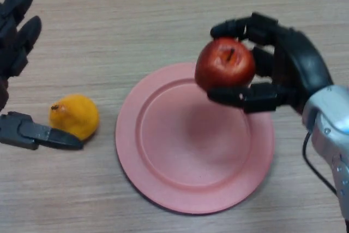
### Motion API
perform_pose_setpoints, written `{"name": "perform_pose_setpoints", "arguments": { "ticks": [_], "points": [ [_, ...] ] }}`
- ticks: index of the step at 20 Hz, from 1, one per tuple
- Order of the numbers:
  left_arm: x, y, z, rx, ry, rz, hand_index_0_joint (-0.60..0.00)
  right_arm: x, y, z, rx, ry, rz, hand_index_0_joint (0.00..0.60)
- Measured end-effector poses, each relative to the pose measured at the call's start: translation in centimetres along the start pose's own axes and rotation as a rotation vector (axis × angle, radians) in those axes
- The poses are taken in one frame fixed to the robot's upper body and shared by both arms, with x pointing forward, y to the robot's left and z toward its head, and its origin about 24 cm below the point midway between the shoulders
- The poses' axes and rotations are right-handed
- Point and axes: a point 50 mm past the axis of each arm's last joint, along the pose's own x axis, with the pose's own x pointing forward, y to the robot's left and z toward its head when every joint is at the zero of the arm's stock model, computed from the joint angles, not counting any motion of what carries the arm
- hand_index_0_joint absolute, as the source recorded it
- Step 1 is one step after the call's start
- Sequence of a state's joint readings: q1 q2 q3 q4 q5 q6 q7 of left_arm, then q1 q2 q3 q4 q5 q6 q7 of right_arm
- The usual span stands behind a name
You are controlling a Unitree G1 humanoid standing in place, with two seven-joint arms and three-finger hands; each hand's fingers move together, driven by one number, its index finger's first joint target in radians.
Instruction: Pick up the red apple and place it on the plate
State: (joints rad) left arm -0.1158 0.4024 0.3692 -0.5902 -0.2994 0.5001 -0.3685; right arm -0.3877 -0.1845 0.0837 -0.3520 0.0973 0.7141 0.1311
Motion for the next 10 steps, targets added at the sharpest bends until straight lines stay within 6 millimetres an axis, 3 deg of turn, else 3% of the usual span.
{"name": "perform_pose_setpoints", "arguments": {
  "ticks": [3,6,10],
  "points": [
    [0.1,-0.3,1.3,-0.046,-0.038,0.002,0.0,-1.1,0.7,-0.6,0.025,0.004,-0.034,0.6],
    [-0.7,0.4,1.4,-0.032,-0.022,0.084,0.0,-1.8,2.4,-3.8,0.018,0.132,-0.002,0.6],
    [-1.1,-0.4,1.0,-0.07,0.003,0.037,0.0,-2.1,3.3,-6.1,0.014,0.15,-0.068,0.6]
  ]
}}
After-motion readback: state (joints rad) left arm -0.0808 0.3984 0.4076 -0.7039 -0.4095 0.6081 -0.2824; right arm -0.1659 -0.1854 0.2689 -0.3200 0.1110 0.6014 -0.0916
